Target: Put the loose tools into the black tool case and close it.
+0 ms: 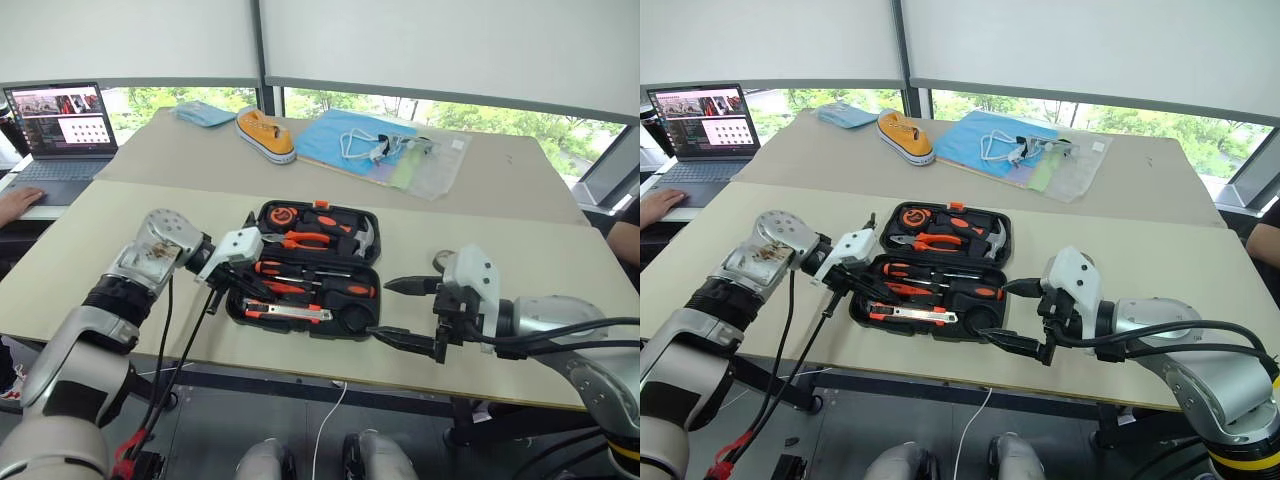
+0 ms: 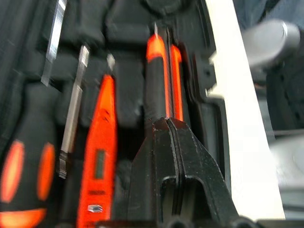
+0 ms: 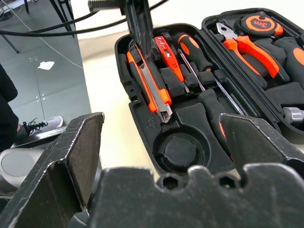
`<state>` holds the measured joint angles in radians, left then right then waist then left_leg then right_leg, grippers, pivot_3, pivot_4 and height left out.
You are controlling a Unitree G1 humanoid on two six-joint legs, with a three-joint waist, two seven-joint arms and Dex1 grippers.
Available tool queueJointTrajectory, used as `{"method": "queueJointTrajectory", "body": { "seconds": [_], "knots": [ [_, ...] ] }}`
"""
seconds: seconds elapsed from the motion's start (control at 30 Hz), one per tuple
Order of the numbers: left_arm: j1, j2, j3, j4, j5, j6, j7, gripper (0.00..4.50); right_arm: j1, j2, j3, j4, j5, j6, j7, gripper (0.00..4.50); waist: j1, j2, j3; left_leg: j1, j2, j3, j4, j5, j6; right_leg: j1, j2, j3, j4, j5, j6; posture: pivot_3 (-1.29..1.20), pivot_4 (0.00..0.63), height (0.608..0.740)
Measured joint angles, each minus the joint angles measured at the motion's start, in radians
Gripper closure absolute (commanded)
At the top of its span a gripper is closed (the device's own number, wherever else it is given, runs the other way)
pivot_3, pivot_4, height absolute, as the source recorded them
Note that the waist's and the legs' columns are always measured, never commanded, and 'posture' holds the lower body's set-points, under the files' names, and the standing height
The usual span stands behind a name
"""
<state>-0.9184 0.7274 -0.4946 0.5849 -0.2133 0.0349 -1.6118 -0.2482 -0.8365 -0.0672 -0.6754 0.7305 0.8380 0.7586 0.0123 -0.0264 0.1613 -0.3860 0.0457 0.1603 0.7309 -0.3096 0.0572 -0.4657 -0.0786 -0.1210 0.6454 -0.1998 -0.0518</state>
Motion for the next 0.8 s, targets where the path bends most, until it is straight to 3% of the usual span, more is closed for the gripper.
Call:
{"method": "queueJointTrajectory", "body": {
  "seconds": [0.23,0.33,0.47,0.53,0.8],
  "knots": [
    [-0.019,-0.08,0.031,0.116,0.077,-0.13,0.009,4.46,0.019,-0.001,-0.005,-0.001,0.0,0.0,-0.005,0.0,0.011,0.0,0.0,0.007,-0.001,-0.001,0.0,-0.002,0.003,0.006,-0.004,-0.001,0.0,0.001,0.003,0.0,0.15,0.718],
    [-0.022,-0.092,0.057,0.152,0.085,-0.128,0.003,4.46,0.02,-0.001,-0.007,-0.003,0.001,0.0,-0.006,0.0,0.009,0.0,0.0,0.007,0.0,-0.002,0.0,-0.003,0.012,0.007,-0.009,-0.001,0.0,0.003,0.006,0.0,0.15,0.718],
    [-0.023,-0.064,0.055,0.138,0.037,-0.047,0.001,4.46,0.026,-0.01,-0.014,-0.005,0.001,0.001,-0.005,0.0,0.001,0.0,0.0,0.004,-0.001,-0.003,0.0,-0.002,0.012,0.005,-0.01,-0.001,0.001,0.004,0.006,0.0,0.15,0.718],
    [-0.032,-0.04,0.054,0.134,0.01,-0.008,0.0,4.46,0.027,-0.015,-0.023,-0.005,0.001,0.001,-0.005,0.0,0.0,0.0,0.0,0.001,-0.001,-0.003,0.0,0.002,0.005,0.003,-0.009,-0.001,0.001,0.003,0.005,0.0,0.15,0.718],
    [-0.059,-0.031,0.054,0.149,0.035,-0.039,0.001,4.46,0.026,-0.015,-0.023,-0.004,0.001,0.001,-0.002,0.0,-0.001,0.0,0.0,-0.003,-0.004,-0.002,0.0,0.001,0.006,0.0,-0.005,-0.001,-0.003,0.003,0.005,0.0,0.15,0.718]
  ]
}}
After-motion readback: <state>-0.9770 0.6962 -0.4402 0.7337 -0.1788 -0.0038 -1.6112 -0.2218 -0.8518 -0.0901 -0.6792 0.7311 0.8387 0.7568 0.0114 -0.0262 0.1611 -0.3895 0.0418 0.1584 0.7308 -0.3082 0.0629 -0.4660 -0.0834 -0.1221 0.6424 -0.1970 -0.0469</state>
